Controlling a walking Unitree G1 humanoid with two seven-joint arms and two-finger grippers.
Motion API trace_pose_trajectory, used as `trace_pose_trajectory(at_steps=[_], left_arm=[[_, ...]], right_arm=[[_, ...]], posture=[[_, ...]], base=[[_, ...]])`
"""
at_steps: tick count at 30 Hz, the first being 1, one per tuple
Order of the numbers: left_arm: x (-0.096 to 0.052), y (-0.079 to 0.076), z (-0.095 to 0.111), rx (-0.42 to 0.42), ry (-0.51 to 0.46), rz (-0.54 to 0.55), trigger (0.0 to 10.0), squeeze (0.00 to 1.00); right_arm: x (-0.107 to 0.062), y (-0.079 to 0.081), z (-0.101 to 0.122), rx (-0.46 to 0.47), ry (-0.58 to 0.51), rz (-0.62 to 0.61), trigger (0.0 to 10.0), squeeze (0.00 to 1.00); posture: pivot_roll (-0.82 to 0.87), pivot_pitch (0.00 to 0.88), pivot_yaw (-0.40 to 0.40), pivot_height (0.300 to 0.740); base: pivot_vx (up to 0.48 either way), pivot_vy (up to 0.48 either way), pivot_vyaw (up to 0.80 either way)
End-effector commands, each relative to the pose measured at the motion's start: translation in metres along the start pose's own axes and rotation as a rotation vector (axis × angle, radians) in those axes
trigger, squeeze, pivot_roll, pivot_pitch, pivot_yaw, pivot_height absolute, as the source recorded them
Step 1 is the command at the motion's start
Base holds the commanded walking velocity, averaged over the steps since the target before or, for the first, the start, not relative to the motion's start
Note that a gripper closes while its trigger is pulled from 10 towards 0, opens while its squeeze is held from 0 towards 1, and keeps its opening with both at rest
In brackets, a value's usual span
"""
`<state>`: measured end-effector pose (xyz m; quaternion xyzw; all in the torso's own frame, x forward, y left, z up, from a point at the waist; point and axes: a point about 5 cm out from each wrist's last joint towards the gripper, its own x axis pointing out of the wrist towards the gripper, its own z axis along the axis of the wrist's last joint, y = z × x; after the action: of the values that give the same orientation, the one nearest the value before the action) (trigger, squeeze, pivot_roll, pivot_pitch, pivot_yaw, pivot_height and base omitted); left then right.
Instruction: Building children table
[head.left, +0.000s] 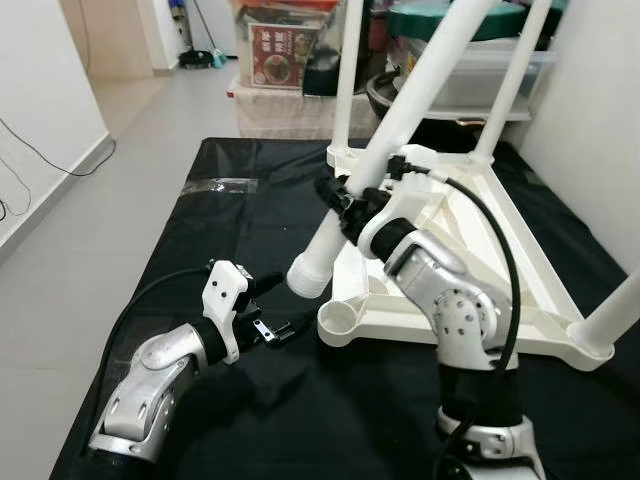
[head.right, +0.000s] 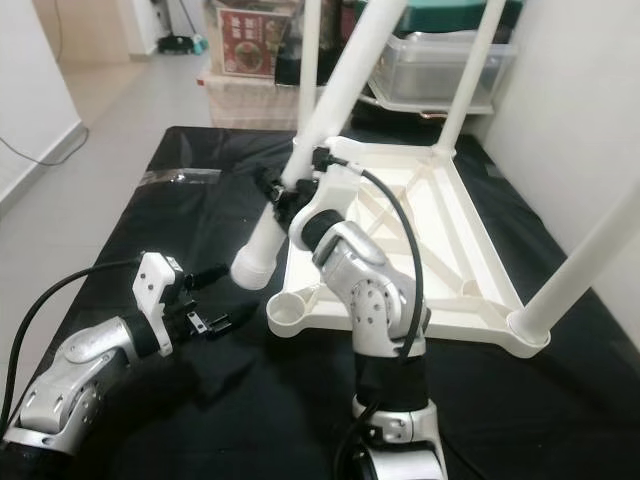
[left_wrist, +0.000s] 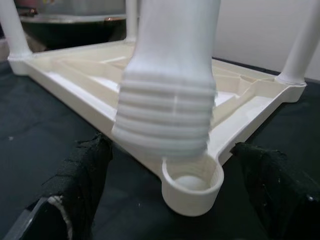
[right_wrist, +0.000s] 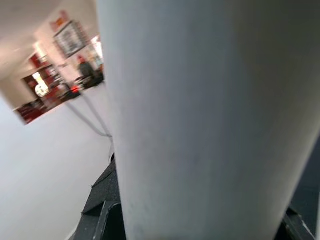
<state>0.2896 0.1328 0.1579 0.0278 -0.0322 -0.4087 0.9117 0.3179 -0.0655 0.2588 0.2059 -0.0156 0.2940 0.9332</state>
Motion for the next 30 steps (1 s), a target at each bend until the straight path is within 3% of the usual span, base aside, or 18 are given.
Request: trace_pose_trajectory(at_steps=[1,12,13,14,28,29,30], left_arm=[[0.001,0.003,-0.002,0.012,0.013,-0.008,10.0,0.0],[0.008,0.005,0.003,0.043,-0.004,-0.038,10.0,0.0],[0.009,0.004,0.003,0.04,-0.006,-0.057,8.8,0.0],[0.01,0.002,0.003,0.04,-0.007,-0.079,0.0,0.0],[0.002,-0.008,-0.009,0.02,0.044,-0.142,0.0,0.0],[0.005,-0.005,-0.008,0.026,0.06,-0.131,10.0,0.0],[0.005,-0.005,-0.008,0.026,0.06,-0.131,10.0,0.0]], right_arm=[[-0.001,0.012,-0.003,-0.015,0.018,0.072,0.0,0.0],[-0.004,0.035,-0.022,-0.029,0.096,0.194,0.0,0.0],[-0.004,0.037,-0.022,-0.031,0.096,0.202,0.0,0.0],[-0.004,0.038,-0.023,-0.034,0.097,0.207,0.0,0.0],[-0.008,0.031,-0.018,-0.062,0.083,0.188,0.0,0.0],[-0.006,0.032,-0.02,-0.067,0.092,0.187,10.0,0.0],[-0.006,0.032,-0.02,-0.067,0.092,0.187,10.0,0.0]], posture=[[0.14,0.0,-0.056,0.74],[0.14,0.0,-0.056,0.74],[0.14,0.0,-0.055,0.74],[0.14,0.0,-0.055,0.74],[0.14,0.0,-0.052,0.74],[0.14,0.0,-0.055,0.74],[0.14,0.0,-0.055,0.74]], base=[[0.0,0.0,0.0],[0.0,0.0,0.0],[0.0,0.0,0.0],[0.0,0.0,0.0],[0.0,0.0,0.0],[0.0,0.0,0.0],[0.0,0.0,0.0]])
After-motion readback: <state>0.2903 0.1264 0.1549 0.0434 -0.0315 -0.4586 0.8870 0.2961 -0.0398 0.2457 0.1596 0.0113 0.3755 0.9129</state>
